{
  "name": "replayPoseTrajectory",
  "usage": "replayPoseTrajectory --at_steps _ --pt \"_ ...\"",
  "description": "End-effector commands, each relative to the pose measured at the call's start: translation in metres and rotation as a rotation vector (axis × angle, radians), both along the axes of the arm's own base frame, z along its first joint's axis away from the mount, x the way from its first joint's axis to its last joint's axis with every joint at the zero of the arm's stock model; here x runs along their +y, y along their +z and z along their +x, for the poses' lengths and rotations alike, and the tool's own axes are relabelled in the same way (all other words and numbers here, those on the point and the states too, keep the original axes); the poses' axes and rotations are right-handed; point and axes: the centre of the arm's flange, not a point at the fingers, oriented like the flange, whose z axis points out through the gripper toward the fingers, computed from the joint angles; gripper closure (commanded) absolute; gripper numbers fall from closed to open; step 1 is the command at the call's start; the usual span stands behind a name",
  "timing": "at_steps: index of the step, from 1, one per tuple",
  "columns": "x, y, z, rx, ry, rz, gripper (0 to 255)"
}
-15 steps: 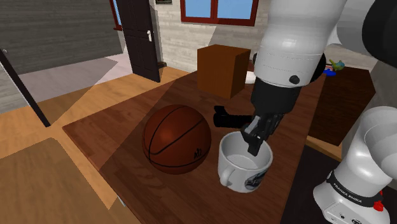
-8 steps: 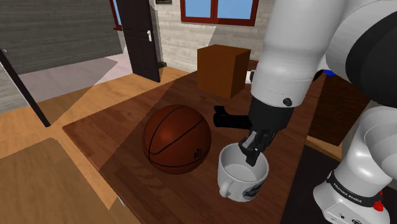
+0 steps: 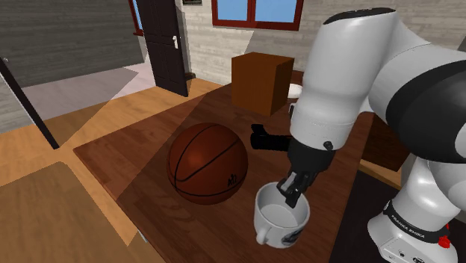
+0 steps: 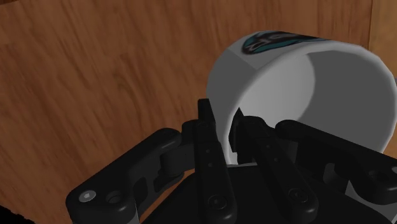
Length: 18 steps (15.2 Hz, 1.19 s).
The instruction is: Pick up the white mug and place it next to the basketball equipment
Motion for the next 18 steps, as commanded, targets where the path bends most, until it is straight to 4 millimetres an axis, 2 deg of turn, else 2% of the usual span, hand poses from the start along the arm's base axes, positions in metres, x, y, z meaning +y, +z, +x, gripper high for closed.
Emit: replayPoseTrajectory --at_steps 1,17,18 --pt "0.000 -0.010 0.000 0.000 0.000 0.001 255" --pt "0.000 -0.095 0.000 0.000 0.000 0.001 255" --pt "0.000 -0.095 0.000 0.000 0.000 0.001 255"
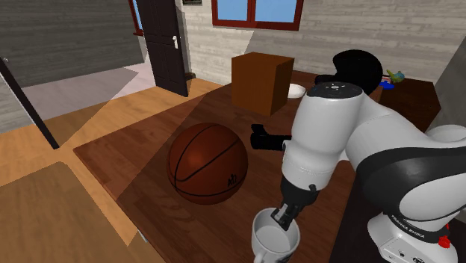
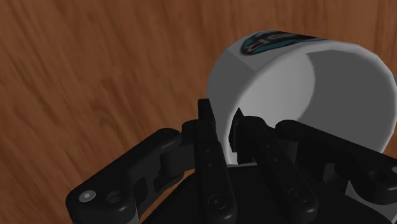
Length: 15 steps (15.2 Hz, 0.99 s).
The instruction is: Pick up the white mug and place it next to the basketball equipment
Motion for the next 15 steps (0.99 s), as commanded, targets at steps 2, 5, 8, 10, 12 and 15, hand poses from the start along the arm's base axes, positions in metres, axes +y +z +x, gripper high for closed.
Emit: replayPoseTrajectory --at_steps 2,5,8,10,12,15 --pt "0.000 -0.003 0.000 -0.001 0.000 0.001 255" --pt "0.000 -0.003 0.000 -0.001 0.000 0.001 255" --pt "0.000 -0.003 0.000 -0.001 0.000 0.001 0" --pt "0.000 -0.003 0.000 -0.001 0.000 0.001 0" --pt "0.000 -0.003 0.000 -0.001 0.000 0.001 0" --pt "-0.001 0.023 0.000 -0.001 0.000 0.001 0"
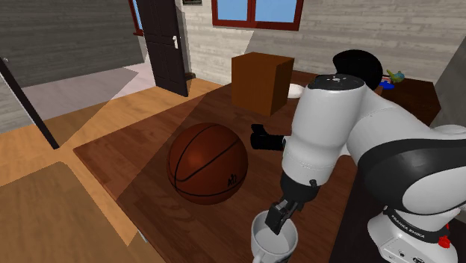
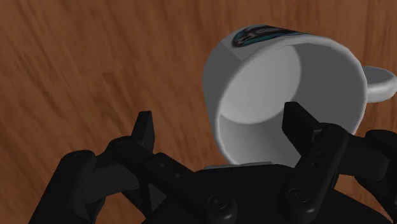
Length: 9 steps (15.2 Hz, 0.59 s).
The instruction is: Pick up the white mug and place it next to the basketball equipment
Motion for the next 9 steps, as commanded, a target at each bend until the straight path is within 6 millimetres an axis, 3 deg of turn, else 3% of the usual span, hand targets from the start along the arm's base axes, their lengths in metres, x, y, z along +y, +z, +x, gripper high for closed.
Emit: replayPoseTrajectory --at_steps 1,2,9 --pt "-0.002 0.025 -0.002 0.001 0.000 0.000 0" --pt "-0.003 0.036 -0.003 0.001 0.000 0.000 0" --pt "-0.003 0.036 -0.003 0.001 0.000 0.000 0"
